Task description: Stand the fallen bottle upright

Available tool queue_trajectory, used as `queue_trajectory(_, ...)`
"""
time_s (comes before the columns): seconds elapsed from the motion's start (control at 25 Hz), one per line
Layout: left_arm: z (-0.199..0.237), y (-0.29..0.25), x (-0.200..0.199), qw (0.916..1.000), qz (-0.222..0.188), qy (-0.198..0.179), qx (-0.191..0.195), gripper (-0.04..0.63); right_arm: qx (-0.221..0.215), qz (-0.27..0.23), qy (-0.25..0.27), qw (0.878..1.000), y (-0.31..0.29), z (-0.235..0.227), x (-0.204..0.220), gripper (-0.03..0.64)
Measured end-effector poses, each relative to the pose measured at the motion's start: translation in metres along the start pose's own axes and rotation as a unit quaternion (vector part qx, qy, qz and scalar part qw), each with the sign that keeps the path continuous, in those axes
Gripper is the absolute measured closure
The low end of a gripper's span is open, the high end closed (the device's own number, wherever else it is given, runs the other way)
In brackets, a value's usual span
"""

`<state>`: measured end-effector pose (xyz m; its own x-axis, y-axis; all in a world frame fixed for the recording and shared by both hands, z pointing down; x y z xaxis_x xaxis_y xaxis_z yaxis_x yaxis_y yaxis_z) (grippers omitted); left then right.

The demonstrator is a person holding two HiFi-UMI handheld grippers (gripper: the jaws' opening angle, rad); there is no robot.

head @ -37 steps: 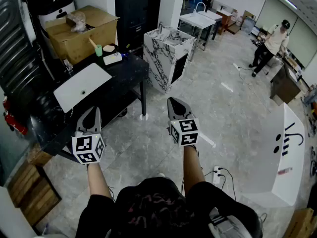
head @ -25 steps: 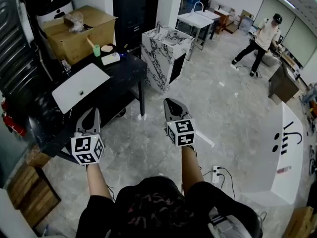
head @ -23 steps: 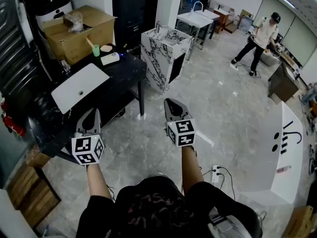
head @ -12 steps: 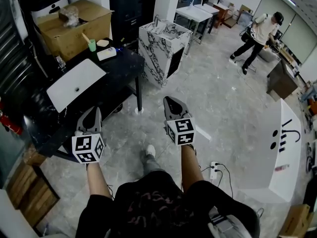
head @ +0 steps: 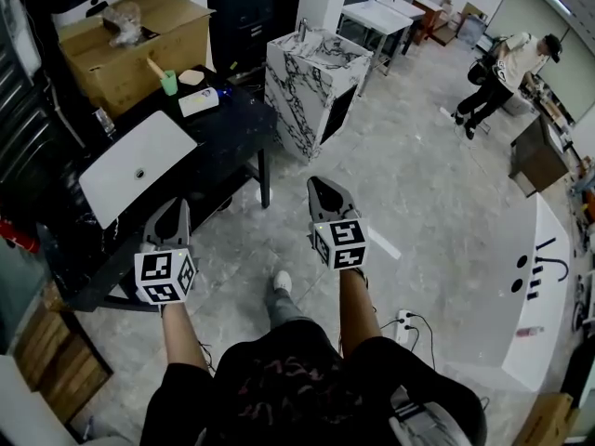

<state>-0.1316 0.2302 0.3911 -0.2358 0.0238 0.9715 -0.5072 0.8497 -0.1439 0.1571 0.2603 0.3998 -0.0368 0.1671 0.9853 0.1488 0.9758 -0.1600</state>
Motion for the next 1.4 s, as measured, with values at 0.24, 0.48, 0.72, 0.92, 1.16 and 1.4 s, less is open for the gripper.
queue_trajectory(0.24, 0.020, -0.080, 0.002, 0.9998, 0.020, -0.004, -0.009, 0.578, -0.013, 0.014, -0.014, 1.000, -0.080, -0.038, 0.002, 0.601)
queue_trajectory(0.48, 0.039, -0.165, -0.019, 0.9989, 0.034, -0.007, -0.030, 0.578, -0.031, 0.023, -0.018, 0.999, -0.157, -0.087, -0.015, 0.601)
queue_trajectory(0.72, 0.044, -0.223, -0.022, 0.9977, 0.048, -0.005, -0.048, 0.578, -0.048, 0.034, -0.023, 0.998, -0.211, -0.122, -0.019, 0.601)
queue_trajectory(0.92, 0.052, -0.255, -0.020, 0.9968, 0.059, -0.007, -0.053, 0.578, -0.061, 0.038, -0.021, 0.997, -0.246, -0.134, -0.023, 0.600)
queue_trajectory(1.16, 0.074, -0.289, -0.014, 0.9961, 0.063, -0.003, -0.061, 0.578, -0.068, 0.045, -0.017, 0.996, -0.289, -0.140, -0.022, 0.600)
queue_trajectory(1.4, 0.109, -0.325, 0.000, 0.9952, 0.072, 0.004, -0.066, 0.578, -0.077, 0.059, -0.005, 0.995, -0.341, -0.133, -0.021, 0.600)
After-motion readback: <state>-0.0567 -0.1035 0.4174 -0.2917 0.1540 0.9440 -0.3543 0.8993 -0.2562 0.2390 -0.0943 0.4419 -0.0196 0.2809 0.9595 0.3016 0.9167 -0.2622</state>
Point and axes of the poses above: the fingertips, and each gripper's own axes: y backward along the fingers, z to its left, x out of its underside, the point moved 3 cm from there along y, backward along the fingers, and after that the axes turned 9 degrees about -y, right-handed, at the moved point
